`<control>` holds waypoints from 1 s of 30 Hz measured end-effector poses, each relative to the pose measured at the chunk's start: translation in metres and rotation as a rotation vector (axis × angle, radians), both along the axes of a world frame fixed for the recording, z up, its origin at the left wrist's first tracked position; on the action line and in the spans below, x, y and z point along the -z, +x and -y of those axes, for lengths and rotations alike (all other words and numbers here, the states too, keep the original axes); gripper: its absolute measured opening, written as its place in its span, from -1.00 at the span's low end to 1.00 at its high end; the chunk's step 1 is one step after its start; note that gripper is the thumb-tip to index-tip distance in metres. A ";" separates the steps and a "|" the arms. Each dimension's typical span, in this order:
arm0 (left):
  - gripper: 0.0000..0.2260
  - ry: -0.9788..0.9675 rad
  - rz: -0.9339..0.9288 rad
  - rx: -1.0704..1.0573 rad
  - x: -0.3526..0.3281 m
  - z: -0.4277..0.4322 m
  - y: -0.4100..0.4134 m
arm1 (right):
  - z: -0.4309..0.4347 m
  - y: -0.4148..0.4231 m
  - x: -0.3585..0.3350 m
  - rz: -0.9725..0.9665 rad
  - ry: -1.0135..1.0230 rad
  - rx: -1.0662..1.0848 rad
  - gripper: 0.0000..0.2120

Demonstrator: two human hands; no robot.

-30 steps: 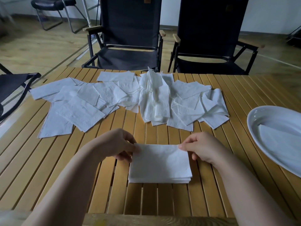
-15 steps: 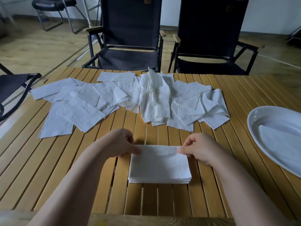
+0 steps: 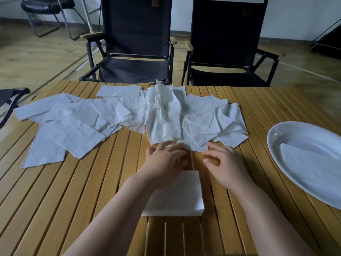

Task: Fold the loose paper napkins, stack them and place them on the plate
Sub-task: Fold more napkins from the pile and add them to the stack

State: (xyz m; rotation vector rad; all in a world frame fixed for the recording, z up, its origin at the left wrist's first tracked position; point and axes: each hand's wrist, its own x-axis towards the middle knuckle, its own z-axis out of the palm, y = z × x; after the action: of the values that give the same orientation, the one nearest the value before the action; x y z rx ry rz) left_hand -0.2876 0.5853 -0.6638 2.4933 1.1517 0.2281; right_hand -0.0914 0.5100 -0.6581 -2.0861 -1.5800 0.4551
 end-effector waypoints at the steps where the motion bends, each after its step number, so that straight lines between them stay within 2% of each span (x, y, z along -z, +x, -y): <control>1: -0.67 0.004 0.011 -0.005 0.003 -0.001 0.001 | 0.000 0.000 0.000 -0.015 -0.007 -0.008 -0.72; 8: -0.63 0.033 0.013 -0.015 0.000 -0.002 -0.002 | -0.004 -0.004 -0.002 0.003 -0.010 -0.022 -0.68; 12: -0.64 0.028 0.009 0.000 -0.002 -0.005 -0.009 | -0.006 -0.010 -0.004 0.001 0.053 -0.027 -0.73; 18: -0.71 0.071 0.249 -0.018 -0.004 -0.008 -0.028 | -0.005 -0.023 -0.018 -0.104 0.316 -0.022 -0.89; 22: -0.58 0.092 0.390 -0.114 -0.006 -0.014 -0.038 | -0.004 -0.036 -0.029 -0.281 0.389 -0.073 -0.91; 25: -0.51 0.044 0.461 -0.165 -0.008 -0.017 -0.044 | 0.001 -0.044 -0.039 -0.449 0.356 -0.133 -0.90; 28: -0.68 -0.125 0.535 -0.210 -0.011 -0.022 -0.050 | 0.002 -0.046 -0.044 -0.655 0.337 -0.173 -0.87; 30: -0.81 -0.283 0.630 -0.227 -0.015 -0.022 -0.052 | 0.001 -0.047 -0.048 -0.889 0.353 -0.154 -0.82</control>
State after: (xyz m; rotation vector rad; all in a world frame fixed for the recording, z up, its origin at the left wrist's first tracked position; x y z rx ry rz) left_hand -0.3393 0.6072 -0.6490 1.8379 1.0883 0.7872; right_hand -0.1386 0.5086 -0.6106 -1.2177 -1.1541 0.9194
